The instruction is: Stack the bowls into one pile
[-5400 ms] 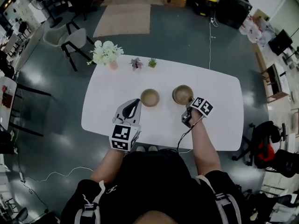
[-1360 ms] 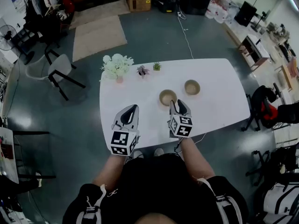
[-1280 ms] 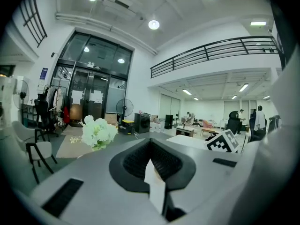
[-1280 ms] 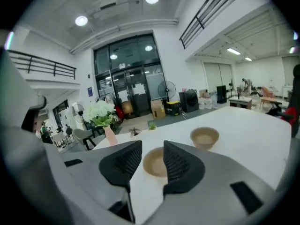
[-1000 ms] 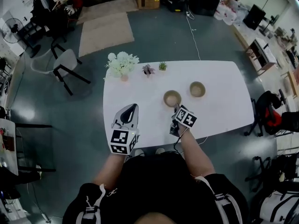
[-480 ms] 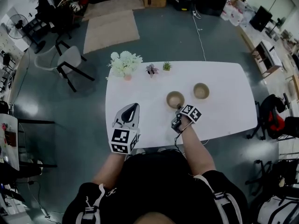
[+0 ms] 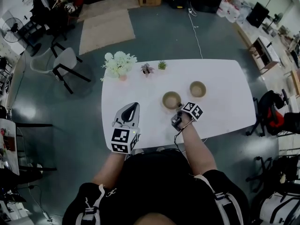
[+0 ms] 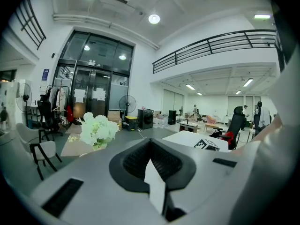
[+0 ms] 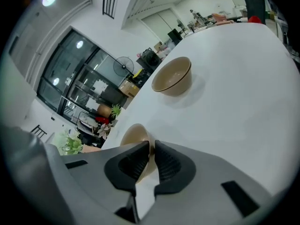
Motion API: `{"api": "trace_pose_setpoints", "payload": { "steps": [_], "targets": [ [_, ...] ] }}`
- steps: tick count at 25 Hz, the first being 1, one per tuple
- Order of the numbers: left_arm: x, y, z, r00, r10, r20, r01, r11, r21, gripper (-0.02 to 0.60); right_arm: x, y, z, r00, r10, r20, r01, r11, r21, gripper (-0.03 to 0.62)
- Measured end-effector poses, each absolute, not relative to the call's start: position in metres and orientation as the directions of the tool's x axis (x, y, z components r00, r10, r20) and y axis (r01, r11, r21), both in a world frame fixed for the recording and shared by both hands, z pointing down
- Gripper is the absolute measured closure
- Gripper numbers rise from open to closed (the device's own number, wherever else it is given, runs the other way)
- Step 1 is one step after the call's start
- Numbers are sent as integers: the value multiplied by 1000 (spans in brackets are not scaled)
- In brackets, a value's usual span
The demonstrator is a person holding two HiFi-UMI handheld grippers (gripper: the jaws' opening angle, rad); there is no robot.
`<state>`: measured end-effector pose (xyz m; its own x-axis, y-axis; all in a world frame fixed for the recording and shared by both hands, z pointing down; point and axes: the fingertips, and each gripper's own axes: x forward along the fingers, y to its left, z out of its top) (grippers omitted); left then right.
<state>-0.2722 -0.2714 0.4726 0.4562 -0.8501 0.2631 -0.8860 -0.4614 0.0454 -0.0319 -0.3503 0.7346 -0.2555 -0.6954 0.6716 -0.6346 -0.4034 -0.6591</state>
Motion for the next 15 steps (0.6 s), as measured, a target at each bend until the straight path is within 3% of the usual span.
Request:
{"api": "trace_pose_setpoints", "payload": {
  "steps": [6,15],
  "targets": [
    [-272,-277,476,449,-853,266,-890,-454,48,568,-36,-354,742,-270,-678,684,-657,-390,-645,554],
    [-268,-281,477,453,-851,265,-888,-456,53,568,-33,-363,720,-293,-721,628,-567,-398,-722,557]
  ]
}}
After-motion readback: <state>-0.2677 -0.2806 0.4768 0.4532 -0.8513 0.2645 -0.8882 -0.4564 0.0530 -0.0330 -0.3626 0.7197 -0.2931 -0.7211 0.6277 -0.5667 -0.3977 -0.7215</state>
